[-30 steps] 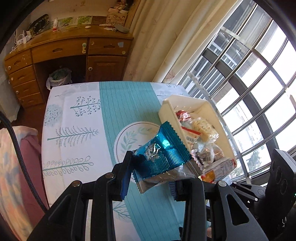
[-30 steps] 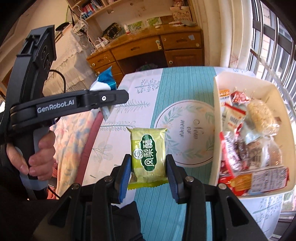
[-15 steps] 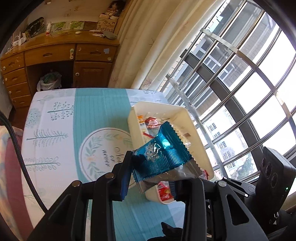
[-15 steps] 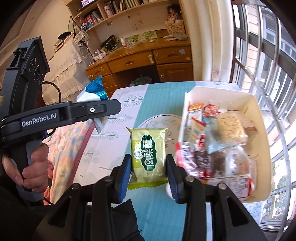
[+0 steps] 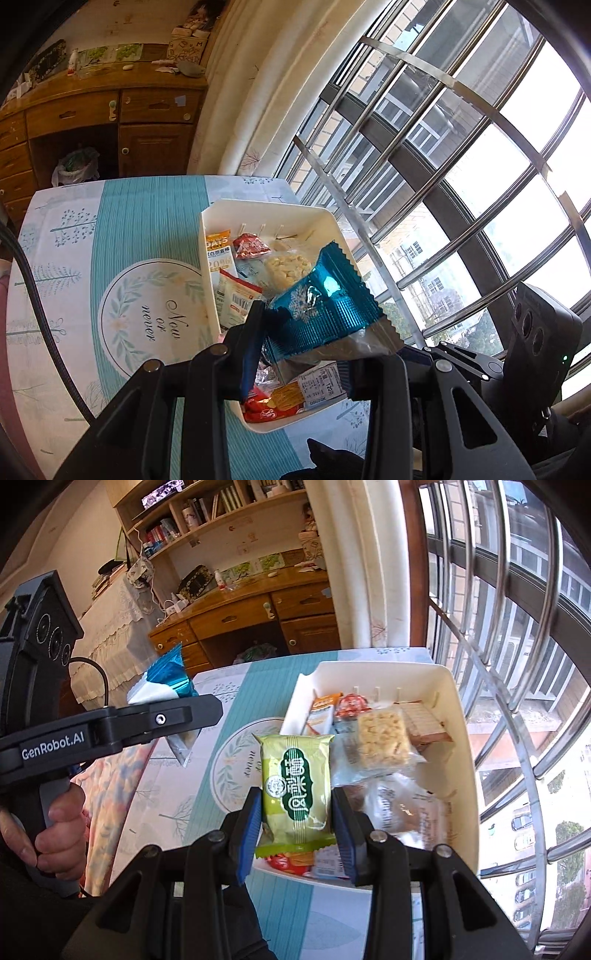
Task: Organize snacks
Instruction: 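Open both grippers to drop the packets into the tray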
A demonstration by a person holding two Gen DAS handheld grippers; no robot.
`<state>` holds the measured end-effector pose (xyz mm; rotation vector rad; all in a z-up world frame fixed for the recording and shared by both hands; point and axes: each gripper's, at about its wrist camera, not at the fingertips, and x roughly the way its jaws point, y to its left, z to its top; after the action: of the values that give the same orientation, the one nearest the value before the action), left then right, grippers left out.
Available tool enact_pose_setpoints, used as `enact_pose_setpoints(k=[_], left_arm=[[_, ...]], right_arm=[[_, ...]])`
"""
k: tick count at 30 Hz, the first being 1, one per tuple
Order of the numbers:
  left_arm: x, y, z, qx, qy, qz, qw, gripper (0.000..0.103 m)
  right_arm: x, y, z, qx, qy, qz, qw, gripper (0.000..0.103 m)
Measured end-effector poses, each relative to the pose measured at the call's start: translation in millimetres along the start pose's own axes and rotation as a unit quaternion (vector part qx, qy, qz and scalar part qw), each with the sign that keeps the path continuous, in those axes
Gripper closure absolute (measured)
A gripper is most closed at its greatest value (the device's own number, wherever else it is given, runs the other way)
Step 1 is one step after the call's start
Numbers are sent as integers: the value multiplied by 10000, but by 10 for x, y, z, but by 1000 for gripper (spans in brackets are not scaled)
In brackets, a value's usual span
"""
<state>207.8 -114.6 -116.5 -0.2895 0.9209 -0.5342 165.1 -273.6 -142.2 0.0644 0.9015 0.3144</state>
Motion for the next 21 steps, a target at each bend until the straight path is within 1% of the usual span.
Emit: enact_pose_setpoints(k=[9,17,20,21], left_arm=[[308,-285,79,10,101,-40,9999,69],[402,-376,98,8,142,54,9999,69],[384,-343,89,-76,137,114,9998,64],[372,-327,86,-109,134,141,9998,57]], right_arm=[[-18,-372,38,112,23,-90,9999,65],[-1,-530,60,187,56,-26,9998,65],[13,-554,63,227,51,64,9997,65],[18,-558,65,243,52,94,9996,64]])
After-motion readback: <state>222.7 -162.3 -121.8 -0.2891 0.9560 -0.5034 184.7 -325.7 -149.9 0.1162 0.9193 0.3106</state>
